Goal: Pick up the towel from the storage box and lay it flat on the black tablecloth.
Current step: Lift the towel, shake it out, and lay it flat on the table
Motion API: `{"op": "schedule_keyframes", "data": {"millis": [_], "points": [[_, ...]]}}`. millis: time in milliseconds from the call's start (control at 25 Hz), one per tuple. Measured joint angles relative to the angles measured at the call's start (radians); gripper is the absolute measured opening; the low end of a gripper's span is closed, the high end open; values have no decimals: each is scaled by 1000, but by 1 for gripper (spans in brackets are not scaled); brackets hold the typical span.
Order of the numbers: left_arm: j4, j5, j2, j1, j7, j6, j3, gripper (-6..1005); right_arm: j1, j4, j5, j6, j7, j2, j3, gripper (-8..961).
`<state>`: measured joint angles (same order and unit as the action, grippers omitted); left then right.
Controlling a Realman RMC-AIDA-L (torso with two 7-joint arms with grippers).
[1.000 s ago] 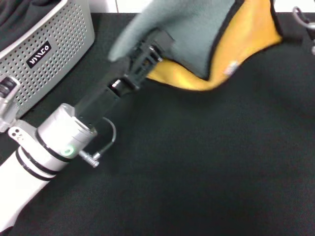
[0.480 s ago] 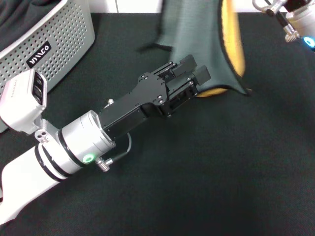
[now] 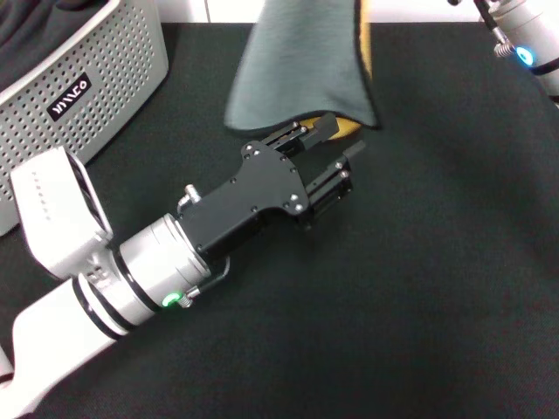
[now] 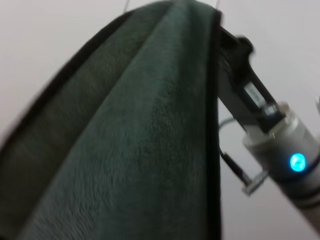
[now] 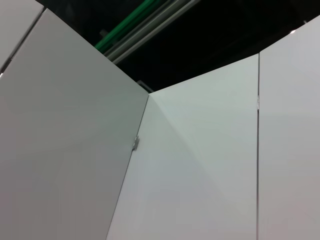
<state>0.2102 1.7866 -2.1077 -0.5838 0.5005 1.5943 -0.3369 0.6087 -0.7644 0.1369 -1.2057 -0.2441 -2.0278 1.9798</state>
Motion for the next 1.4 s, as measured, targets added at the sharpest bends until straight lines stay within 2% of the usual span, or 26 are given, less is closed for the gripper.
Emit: {"op": "schedule_keyframes", "data": {"millis": [400,560,1040,1160,1400], "points": [[133,-14,0,33,-503,-129,81,514,-1,1,86,-18,4,0,5,105],[152,-21,0,37,-573,-134,117,514,12,6,158,-18,3,0,25,106],[156,-40,0,31,-530,-155,144,514,68,41,199,-6,1,0,68,110],[138,-42,0,30,-440,-179,145,514,61,45,192,-44,-2,0,69,111],[49,-2,0,30,-116,-188,131,514,42,66,189,-152,-6,0,71,113]]}}
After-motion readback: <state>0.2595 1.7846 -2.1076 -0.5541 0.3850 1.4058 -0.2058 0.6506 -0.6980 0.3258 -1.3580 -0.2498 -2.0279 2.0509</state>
